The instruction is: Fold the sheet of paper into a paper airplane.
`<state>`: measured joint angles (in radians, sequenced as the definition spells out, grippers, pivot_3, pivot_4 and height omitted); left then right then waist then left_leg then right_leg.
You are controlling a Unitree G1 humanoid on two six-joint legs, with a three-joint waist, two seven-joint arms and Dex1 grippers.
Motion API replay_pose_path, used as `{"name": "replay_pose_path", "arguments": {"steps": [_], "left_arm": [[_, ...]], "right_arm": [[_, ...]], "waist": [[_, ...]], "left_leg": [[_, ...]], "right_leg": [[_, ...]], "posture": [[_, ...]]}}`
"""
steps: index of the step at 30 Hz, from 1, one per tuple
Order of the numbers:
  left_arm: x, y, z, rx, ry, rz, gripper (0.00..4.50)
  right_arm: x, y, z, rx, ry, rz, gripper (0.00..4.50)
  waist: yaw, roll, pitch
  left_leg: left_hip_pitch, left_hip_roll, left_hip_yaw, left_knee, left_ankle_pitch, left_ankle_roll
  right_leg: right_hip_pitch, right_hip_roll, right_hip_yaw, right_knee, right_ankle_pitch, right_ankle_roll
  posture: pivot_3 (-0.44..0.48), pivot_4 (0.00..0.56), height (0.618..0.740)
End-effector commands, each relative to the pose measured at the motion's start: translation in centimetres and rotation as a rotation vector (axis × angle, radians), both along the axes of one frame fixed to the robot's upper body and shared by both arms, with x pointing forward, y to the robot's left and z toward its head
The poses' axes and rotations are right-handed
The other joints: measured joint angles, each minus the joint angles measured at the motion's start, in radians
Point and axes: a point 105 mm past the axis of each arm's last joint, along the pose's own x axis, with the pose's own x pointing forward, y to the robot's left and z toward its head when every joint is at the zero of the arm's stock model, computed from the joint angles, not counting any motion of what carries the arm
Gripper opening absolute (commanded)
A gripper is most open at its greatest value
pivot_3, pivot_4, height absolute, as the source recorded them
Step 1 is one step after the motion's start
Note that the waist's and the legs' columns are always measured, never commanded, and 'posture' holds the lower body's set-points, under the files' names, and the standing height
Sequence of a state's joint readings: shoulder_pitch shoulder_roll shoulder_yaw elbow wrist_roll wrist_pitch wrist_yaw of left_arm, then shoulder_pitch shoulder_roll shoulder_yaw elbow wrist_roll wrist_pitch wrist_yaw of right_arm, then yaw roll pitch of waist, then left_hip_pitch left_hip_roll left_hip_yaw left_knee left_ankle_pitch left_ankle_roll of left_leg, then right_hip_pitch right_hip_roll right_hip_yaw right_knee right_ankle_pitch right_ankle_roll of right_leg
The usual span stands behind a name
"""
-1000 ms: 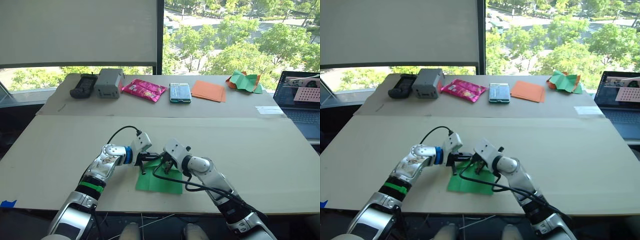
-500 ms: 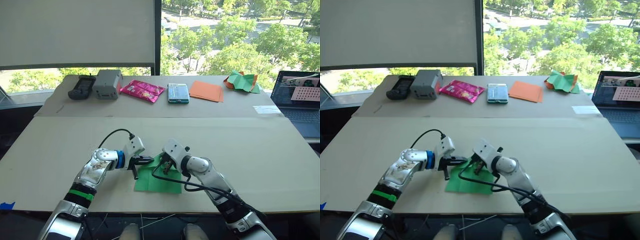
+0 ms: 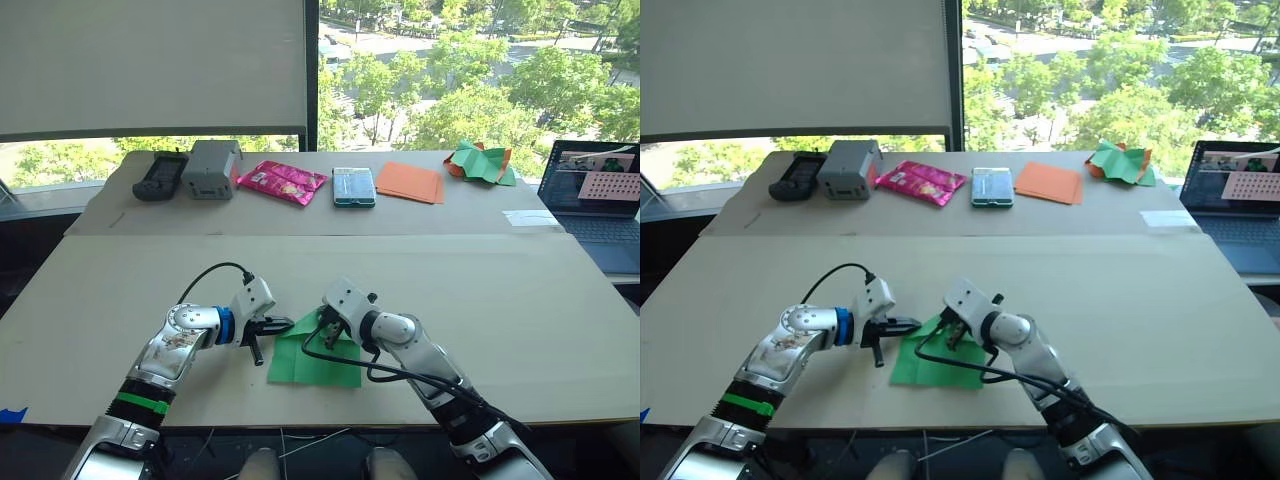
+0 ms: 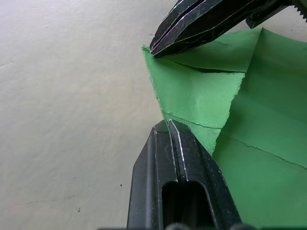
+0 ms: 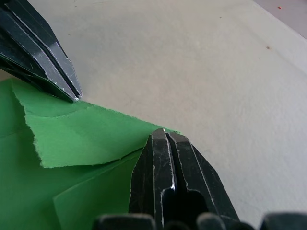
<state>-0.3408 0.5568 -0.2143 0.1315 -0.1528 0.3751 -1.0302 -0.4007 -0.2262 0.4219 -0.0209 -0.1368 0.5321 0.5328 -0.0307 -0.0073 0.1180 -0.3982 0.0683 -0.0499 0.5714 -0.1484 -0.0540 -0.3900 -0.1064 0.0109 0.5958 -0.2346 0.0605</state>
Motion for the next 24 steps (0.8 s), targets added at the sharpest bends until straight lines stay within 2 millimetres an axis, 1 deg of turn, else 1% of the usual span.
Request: {"name": "replay_pose_path", "arguments": {"steps": [1, 12, 20, 23, 24], "left_arm": [[-2.3, 2.4, -4.5, 0.112, 0.185, 0.056, 0.01], [-3.6, 3.5, -4.8, 0.145, 0.199, 0.052, 0.01], [-3.9, 4.4, -4.5, 0.158, 0.196, 0.069, 0.01], [-3.9, 4.5, -4.4, 0.158, 0.192, 0.072, 0.01], [-3.8, 4.4, -4.1, 0.152, 0.182, 0.073, 0.01]], "right_arm": [[0.0, -0.5, -0.8, -0.031, 0.026, -0.009, 0.00], [0.0, -0.5, -0.8, -0.032, 0.025, -0.007, 0.00], [0.0, -0.3, -0.8, -0.030, 0.025, -0.003, 0.00], [0.0, -0.3, -0.8, -0.029, 0.025, -0.002, 0.00], [0.0, -0.3, -0.8, -0.029, 0.025, -0.001, 0.00]], "waist": [[-0.003, 0.000, 0.000], [-0.014, 0.001, 0.000], [-0.015, 0.001, 0.000], [-0.015, 0.001, 0.000], [-0.015, 0.001, 0.000]], "left_leg": [[0.000, 0.000, 0.000, 0.000, 0.000, 0.000], [0.002, 0.000, 0.000, -0.001, -0.002, 0.000], [0.004, 0.000, 0.000, -0.001, -0.004, -0.001], [0.005, 0.000, 0.000, -0.001, -0.006, -0.002], [0.005, 0.000, 0.000, -0.001, -0.006, -0.002]], "right_leg": [[0.000, 0.000, 0.000, 0.000, 0.000, 0.000], [0.000, 0.000, 0.000, 0.000, 0.000, -0.001], [0.000, -0.001, 0.000, 0.000, -0.001, -0.001], [-0.001, -0.001, 0.000, 0.000, -0.001, -0.001], [0.000, -0.001, 0.000, 0.000, -0.001, -0.001]], "posture": [[0.000, 0.150, 0.706], [0.000, 0.150, 0.706], [0.000, 0.150, 0.706], [0.000, 0.150, 0.706], [0.000, 0.150, 0.706]]}}
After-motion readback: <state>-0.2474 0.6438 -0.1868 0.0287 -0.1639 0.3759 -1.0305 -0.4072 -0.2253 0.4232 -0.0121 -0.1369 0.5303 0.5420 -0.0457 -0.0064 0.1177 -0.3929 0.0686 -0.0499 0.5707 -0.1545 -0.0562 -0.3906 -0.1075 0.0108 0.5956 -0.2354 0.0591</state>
